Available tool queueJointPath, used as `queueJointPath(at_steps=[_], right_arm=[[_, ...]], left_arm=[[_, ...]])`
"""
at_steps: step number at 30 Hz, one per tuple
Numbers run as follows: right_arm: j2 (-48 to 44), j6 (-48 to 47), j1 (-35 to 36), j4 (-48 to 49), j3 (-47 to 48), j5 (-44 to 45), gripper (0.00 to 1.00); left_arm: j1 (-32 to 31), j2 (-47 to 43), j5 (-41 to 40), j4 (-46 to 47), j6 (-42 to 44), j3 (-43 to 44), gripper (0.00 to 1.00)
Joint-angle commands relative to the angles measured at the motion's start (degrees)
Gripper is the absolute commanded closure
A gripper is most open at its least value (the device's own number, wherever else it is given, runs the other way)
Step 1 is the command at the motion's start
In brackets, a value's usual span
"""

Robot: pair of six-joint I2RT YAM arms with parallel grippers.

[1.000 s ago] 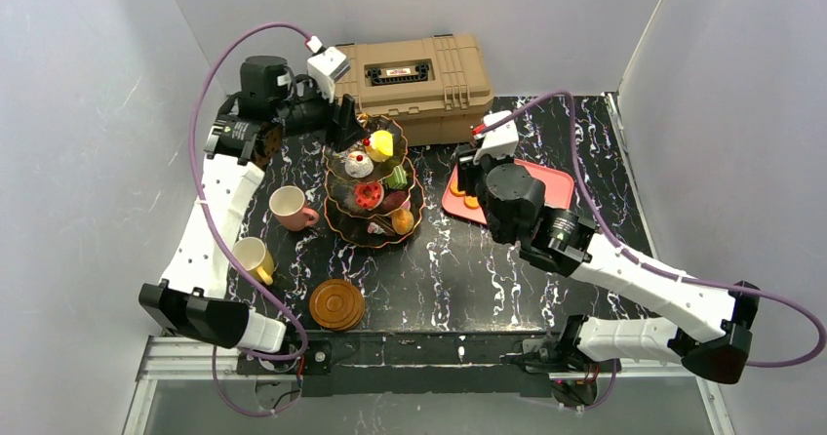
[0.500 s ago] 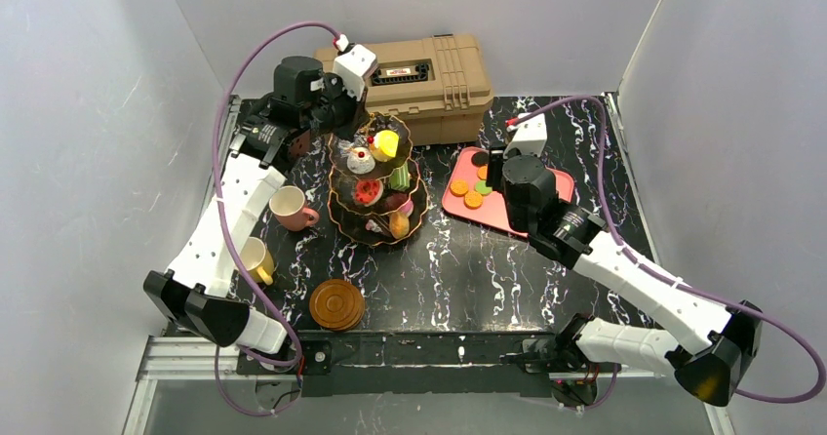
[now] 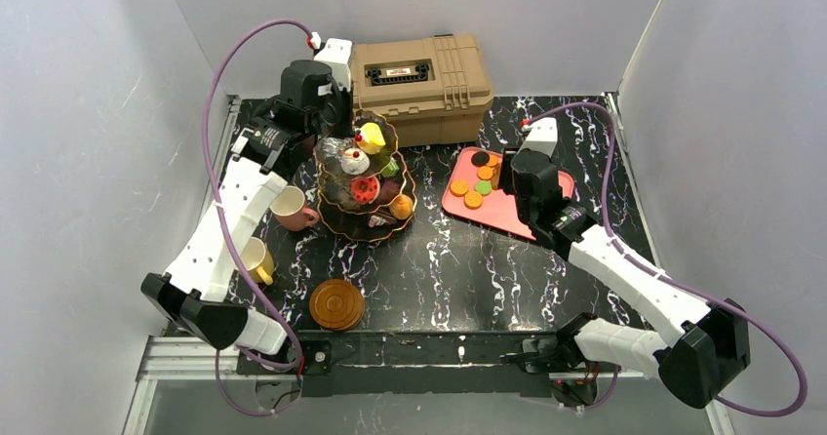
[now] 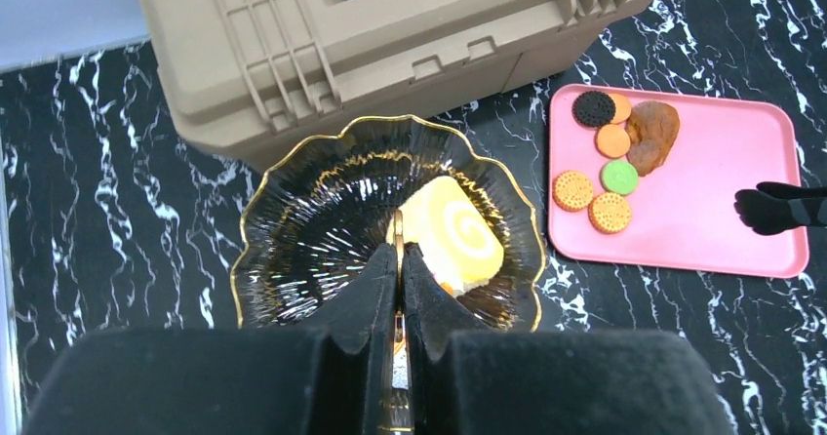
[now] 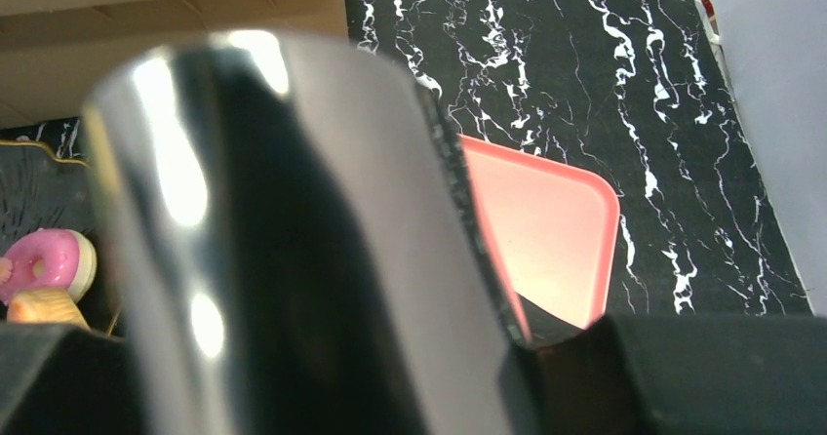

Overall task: Serve the afternoon tea
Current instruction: Adjust the desert table at the center of the board.

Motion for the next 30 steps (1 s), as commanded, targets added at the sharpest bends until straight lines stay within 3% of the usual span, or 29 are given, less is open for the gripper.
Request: queueJointPath(at_steps=[1,5,6,8,13,15,16,21,25,30], right_arm=[[0.13,1.14,-1.8,5.29,-0.2,-2.05,0.51],[1.3,1.21,-4.27,7.82,-1.48,-4.37,0.51],[1.83,1.37,-4.8,8.47,-1.96,-5.19,0.51],[2.77,1.63,-5.64,9.28,-2.6,-6.41,0.51],[3.47,2.53,-6.7,9.72,-3.15,-8.07,0.52],[3.02,2.63,-6.79,9.82,-3.45,-8.51,0.52],[2.78,2.63,-6.88,9.74,-3.47,-8.7,0.52],[1.57,2.16,-6.98,8.97,-3.05,-9.62,0.52],[1.04,1.93,-7.15,8.49,-2.41,-10.22,0.52],[0.93,1.99,-7.31,7.28,-0.91,-10.86,0.53]], left_arm=[[-2.56,-6.61,-7.19,-0.3,-7.89,0.49,1.0],[-2.68,-7.34,-8.1,-4.15,-13.59,-0.73,1.0],[-2.68,-7.55,-7.87,-4.19,-14.41,-1.31,0.94],[-2.66,-7.8,-7.34,-3.93,-15.62,-1.91,0.64],[-2.6,-7.59,1.79,-2.37,-8.46,-0.89,0.26],[-2.29,-6.25,13.35,-4.61,0.67,1.97,0.04],[-2.23,-6.01,18.03,-6.54,6.57,3.53,0.02],[2.56,-12.04,35.65,-9.16,43.73,-1.28,0.02],[12.2,-7.97,52.03,-25.27,67.02,6.36,0.02],[17.45,-0.03,55.78,-38.79,94.4,15.04,0.02]])
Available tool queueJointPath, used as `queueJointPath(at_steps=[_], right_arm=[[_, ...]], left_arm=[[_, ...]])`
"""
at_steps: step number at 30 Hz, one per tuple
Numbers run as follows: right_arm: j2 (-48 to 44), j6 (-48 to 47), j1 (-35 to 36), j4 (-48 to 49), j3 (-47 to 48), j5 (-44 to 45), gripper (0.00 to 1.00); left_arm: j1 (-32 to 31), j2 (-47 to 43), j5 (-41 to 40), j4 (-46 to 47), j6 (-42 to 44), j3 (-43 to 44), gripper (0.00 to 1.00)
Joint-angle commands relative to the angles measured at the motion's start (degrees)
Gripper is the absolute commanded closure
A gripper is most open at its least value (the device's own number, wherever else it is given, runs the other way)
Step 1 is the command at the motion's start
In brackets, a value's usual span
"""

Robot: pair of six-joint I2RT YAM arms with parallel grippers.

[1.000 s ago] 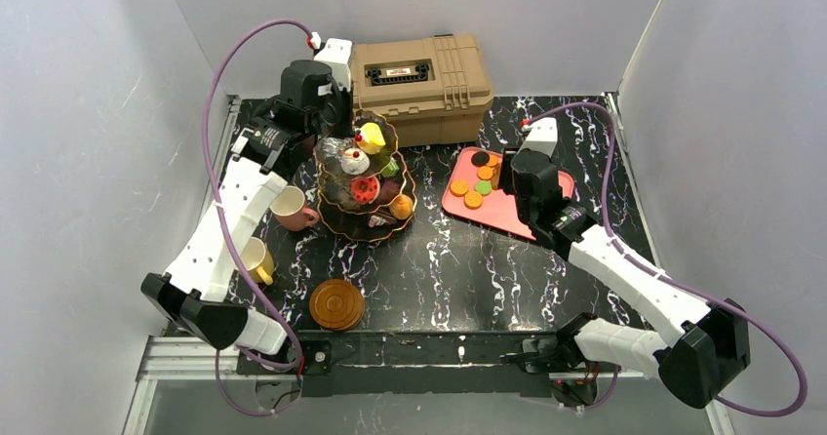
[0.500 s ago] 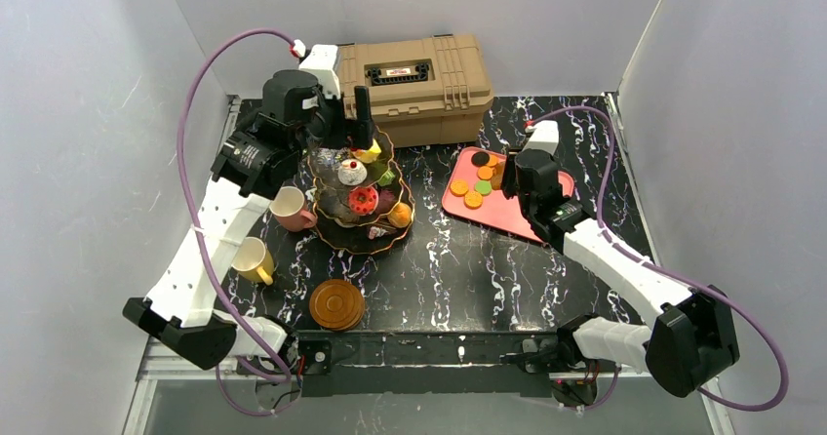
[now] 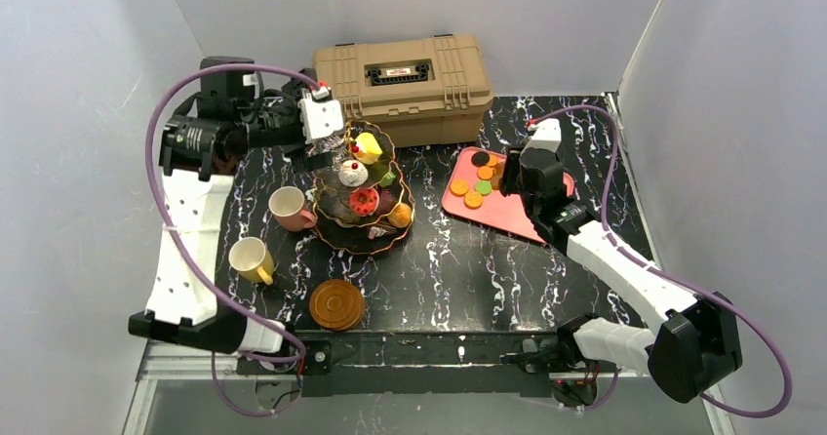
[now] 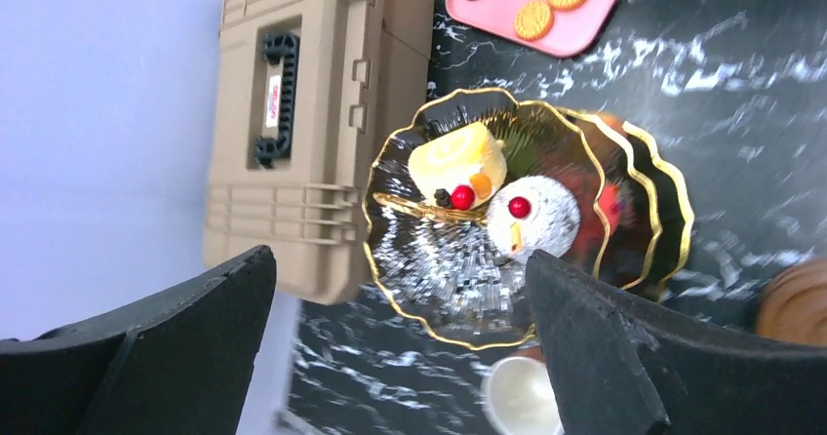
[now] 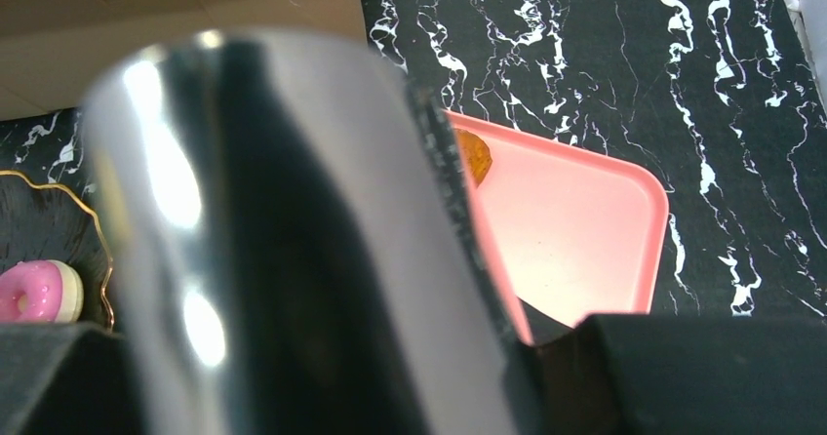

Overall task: Serve the afternoon tea
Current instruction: Adjust the desert table at the center of the board.

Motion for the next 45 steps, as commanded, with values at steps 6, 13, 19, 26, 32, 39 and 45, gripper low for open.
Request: queueJointPath(at_steps=[6,13,19,26,32,39,45], right_arm=[[-2.21,0.76,-0.33,1.45,3.02,-1.12,0.53],[-1.64,1.3,-0.38,2.08,3.29,-2.31,0.54],[-1.12,1.29,-0.51,1.97,3.21,-1.88,0.54],[-0.77,1.71,-1.03,2.09,2.74,-2.03,0.54],[-0.53,2.18,-1.21,1.97,3.12,-2.53,0.55],[-0.63,2.57,-1.3,1.57,2.82,-2.6,0.56],[-0.64,2.86,-1.47,1.46,2.17,-2.47,0.57]], left_arm=[[2.39,5.67,8.34,-14.48,52.87,0.44,0.03],[1.81,9.31,6.97,-12.68,59.11,2.24,0.2],[-0.6,11.88,4.74,-12.78,59.17,4.18,0.38],[-1.21,12.63,2.66,-10.92,61.36,3.17,0.58],[-1.21,12.36,3.14,-8.52,60.0,3.92,0.83],[-1.22,9.83,4.67,-5.6,55.18,2.17,0.92],[-1.63,8.1,5.26,-2.11,46.26,1.52,0.97]])
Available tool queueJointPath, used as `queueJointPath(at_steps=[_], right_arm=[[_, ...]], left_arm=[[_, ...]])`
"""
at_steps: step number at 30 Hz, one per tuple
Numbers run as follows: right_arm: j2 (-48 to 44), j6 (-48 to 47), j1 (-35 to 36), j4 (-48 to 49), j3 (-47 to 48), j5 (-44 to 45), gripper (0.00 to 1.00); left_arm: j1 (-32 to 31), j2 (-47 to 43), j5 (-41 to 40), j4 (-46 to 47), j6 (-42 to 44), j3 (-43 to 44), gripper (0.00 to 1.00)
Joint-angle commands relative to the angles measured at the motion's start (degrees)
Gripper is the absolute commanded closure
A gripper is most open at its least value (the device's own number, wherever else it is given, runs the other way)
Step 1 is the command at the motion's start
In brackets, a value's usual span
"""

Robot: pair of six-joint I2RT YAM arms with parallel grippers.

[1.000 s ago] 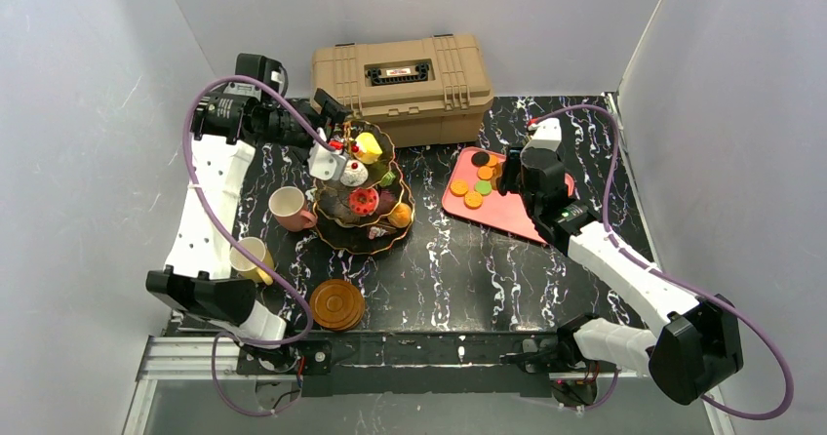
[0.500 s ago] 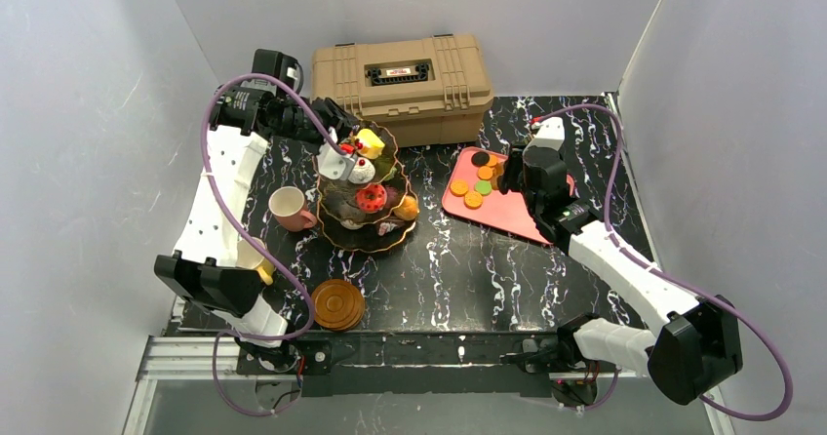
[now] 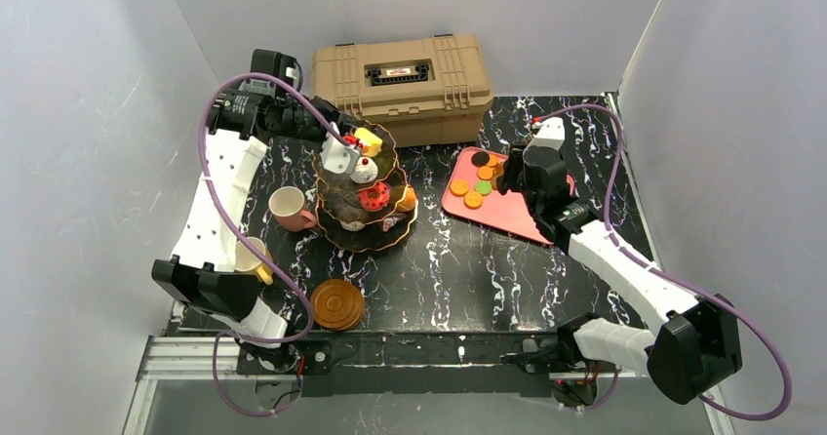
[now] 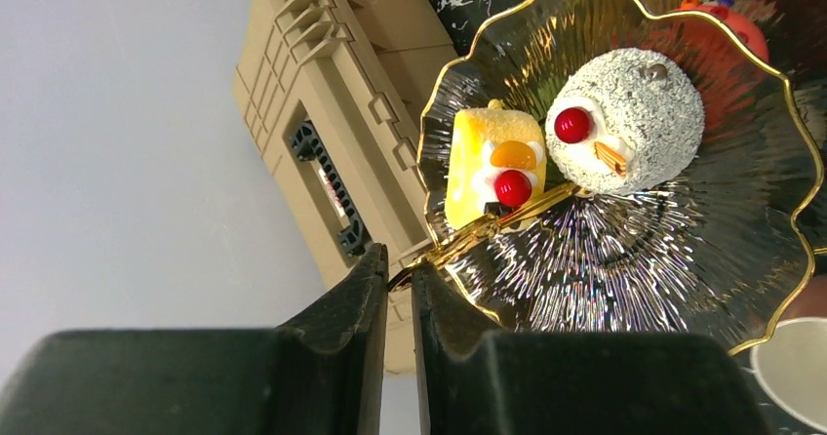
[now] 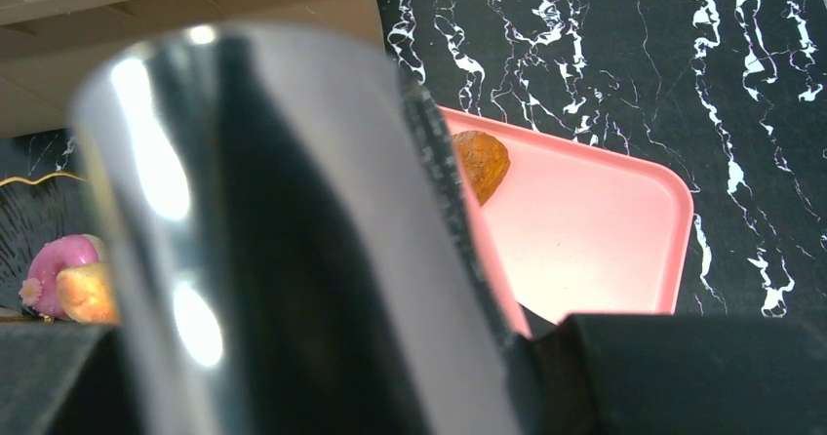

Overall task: Serve the afternoon tea
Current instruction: Adjust the desert table at the center of the board.

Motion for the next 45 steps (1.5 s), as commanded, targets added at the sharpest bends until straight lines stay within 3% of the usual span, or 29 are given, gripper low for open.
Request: queueJointPath(at_steps=[1,9,14,20,31,36,45], right_arm=[[-0.41,0.87,-0.34,1.5,1.65,0.27,0.57],[-0.37,0.39,-0.65,1.38,1.32,0.96,0.57],[-0.13,0.37,-1.08,2.3,0.36,0.96,0.57],[0.79,-1.15,-1.38,7.81,-2.03,1.55,0.58],[6.3,-4.42,-2.36,21.84,-6.03,4.61,0.62],[9.35,-4.62,-2.36,24.7,-5.54,5.89,0.64],[15.75,-3.32,-2.32,30.06,-3.63,11.54,0.65]], left_arm=[[-0.63,-3.92,3.12,3.93,-9.37,0.91,0.97],[-2.37,-5.33,1.36,9.46,-29.16,2.35,1.0],[-4.64,-10.56,-4.41,20.29,-38.28,-6.9,1.0],[-7.49,-15.23,-13.22,25.85,-44.05,-15.56,1.0],[-9.16,-13.66,-23.32,30.66,-68.42,-13.2,1.0],[-9.22,-14.08,-24.83,36.85,-73.47,-14.88,1.0],[-10.07,-15.88,-23.98,38.49,-80.48,-17.61,1.0]])
